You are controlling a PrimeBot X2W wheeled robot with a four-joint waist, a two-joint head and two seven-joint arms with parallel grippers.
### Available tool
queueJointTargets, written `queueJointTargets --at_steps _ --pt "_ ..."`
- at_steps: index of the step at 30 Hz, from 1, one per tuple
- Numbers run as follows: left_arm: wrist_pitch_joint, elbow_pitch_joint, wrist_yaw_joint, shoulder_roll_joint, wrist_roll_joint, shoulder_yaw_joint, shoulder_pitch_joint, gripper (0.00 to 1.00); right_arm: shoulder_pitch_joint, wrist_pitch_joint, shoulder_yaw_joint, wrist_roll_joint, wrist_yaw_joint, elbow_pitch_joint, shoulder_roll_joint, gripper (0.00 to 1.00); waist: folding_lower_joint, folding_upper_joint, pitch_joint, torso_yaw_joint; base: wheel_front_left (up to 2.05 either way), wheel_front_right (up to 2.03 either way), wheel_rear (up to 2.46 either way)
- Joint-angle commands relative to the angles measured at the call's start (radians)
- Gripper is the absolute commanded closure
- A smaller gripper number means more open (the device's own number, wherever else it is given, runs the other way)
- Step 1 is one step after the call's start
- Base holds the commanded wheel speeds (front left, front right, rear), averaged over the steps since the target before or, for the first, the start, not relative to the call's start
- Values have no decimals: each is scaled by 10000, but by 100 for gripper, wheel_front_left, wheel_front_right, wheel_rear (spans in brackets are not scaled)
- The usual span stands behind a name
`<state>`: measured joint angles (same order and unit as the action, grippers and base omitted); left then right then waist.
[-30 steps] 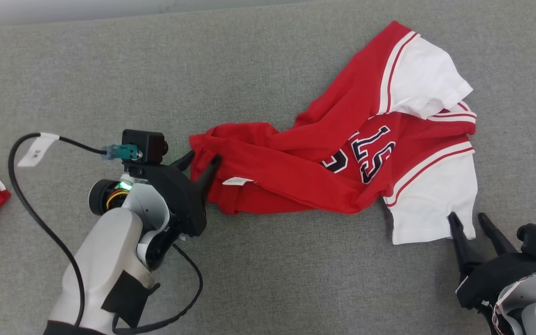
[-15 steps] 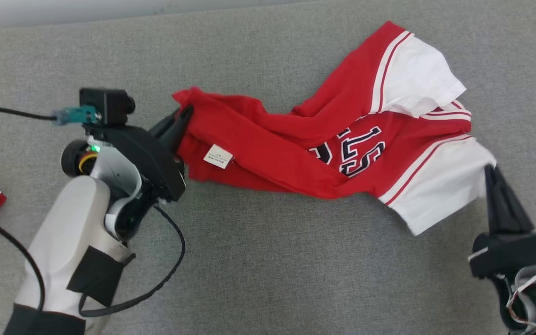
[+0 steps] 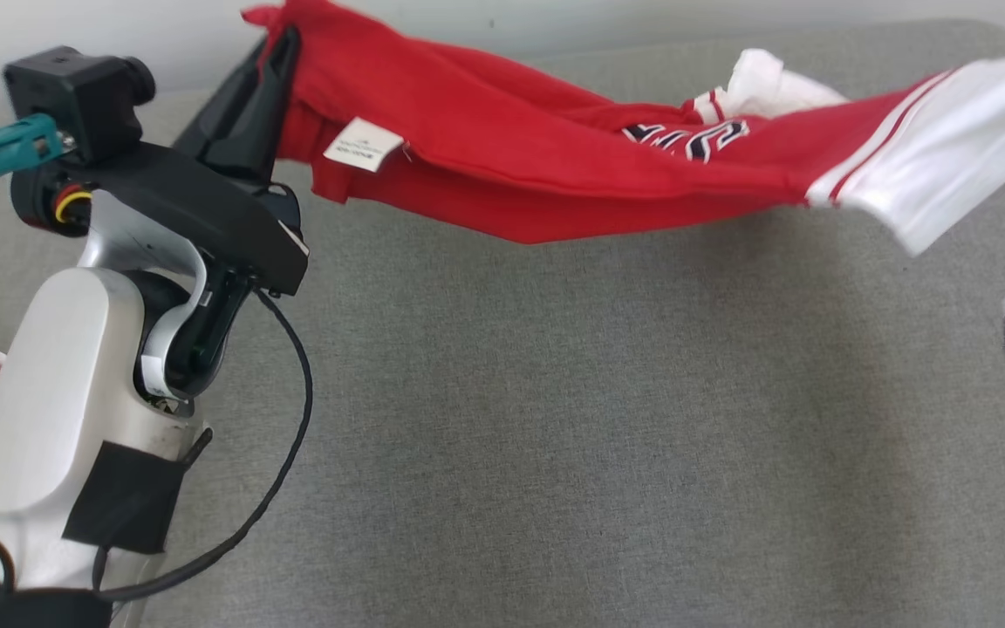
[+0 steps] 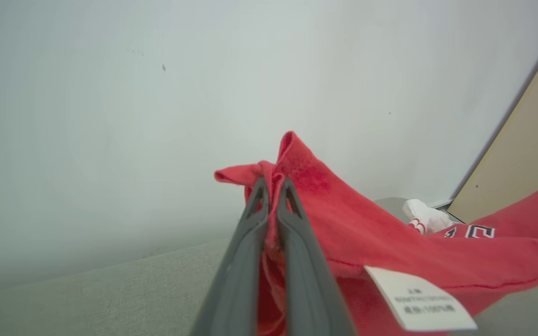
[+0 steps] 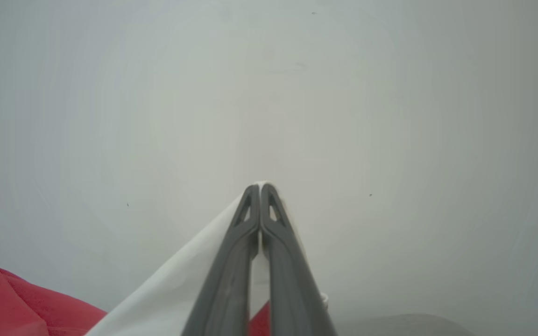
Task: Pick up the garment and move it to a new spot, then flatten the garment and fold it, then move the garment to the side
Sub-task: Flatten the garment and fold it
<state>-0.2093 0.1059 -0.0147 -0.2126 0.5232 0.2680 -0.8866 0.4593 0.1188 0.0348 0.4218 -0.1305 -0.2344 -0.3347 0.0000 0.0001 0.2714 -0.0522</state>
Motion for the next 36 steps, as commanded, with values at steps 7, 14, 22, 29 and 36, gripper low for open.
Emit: queueJointTargets --at_steps 7,14,22,29,36 --pt "730 -1562 547 -21 -612 -25 428 100 925 -61 -30 -317 -4 -879 -171 100 0 -1 -713 294 0 0 0" --pt "1190 -3030 1155 -145 -1317 -38 987 100 1115 -117 -92 -635 -4 -1892 -100 100 0 -1 -1132 473 0 0 0" --pt "1365 -4376 1662 -195 -1795 36 1651 100 777 -111 -125 -913 -4 -2624 51 100 0 -1 -1395 568 0 0 0" --pt "1142 -4410 1743 -263 -1688 129 1969 100 600 -217 -125 -853 -3 -2550 111 100 0 -1 -1290 579 0 0 0" --pt "943 -3834 1652 -253 -1451 152 1977 100 629 -275 -105 -638 -4 -2131 128 100 0 -1 -1110 520 0 0 0"
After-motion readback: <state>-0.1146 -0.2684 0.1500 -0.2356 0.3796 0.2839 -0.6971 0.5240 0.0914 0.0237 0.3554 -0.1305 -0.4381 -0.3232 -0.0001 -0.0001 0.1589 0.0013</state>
